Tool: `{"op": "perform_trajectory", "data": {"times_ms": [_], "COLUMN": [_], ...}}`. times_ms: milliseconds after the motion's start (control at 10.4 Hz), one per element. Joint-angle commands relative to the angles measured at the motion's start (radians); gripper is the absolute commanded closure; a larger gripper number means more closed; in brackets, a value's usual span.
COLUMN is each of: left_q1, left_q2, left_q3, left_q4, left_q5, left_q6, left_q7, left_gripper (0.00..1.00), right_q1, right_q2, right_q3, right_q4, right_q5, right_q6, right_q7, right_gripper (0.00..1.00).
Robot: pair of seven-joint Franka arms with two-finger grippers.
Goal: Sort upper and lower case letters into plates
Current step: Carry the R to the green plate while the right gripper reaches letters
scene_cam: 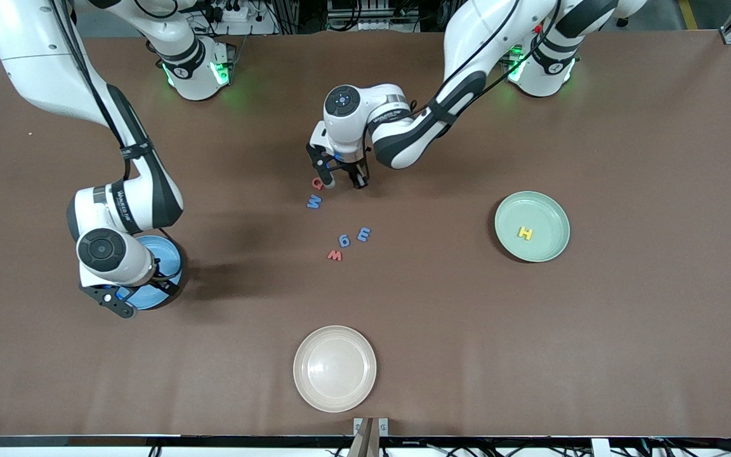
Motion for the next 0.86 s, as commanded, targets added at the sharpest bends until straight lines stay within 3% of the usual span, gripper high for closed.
{"op": "perform_trajectory", "data": {"times_ms": [0,96,384,577,769], "left_q1": [0.078,0.153,0.409,0.544,0.703], "left_q2": [-0.126,-0.177,-0.304,-0.341,-0.338], "left_q3": [-0.013,-0.019,-0.022,-0.021,-0.021], "left_q4": [-0.019,-0.021,-0.038,-0.064,-0.138], "left_q5": [-0.117,-0.219,-0.246,-0.237,-0.226], "left_q6": [-0.181,-0.262,-0.441,-0.45,-0.356], "left_q7": [0.051,0.077,0.475,0.615,0.718], "left_gripper": [1.0,1.0,1.0,1.0,1.0], "right_q1": [0.004,0.015,0.139,0.293,0.395], "right_q2": [0.0,0.0,-0.002,0.041,0.093], "right_q3": [0.029,0.062,0.142,0.141,0.141], "right_q4": [0.02,0.023,0.069,0.127,0.14], "right_q5": [0.034,0.034,0.093,0.153,0.132], "right_q6": [-0.007,-0.004,0.018,0.019,0.053], "right_q7": [-0.002,-0.007,0.012,0.102,0.162], "right_gripper": [0.0,0.0,0.0,0.0,0.0]}}
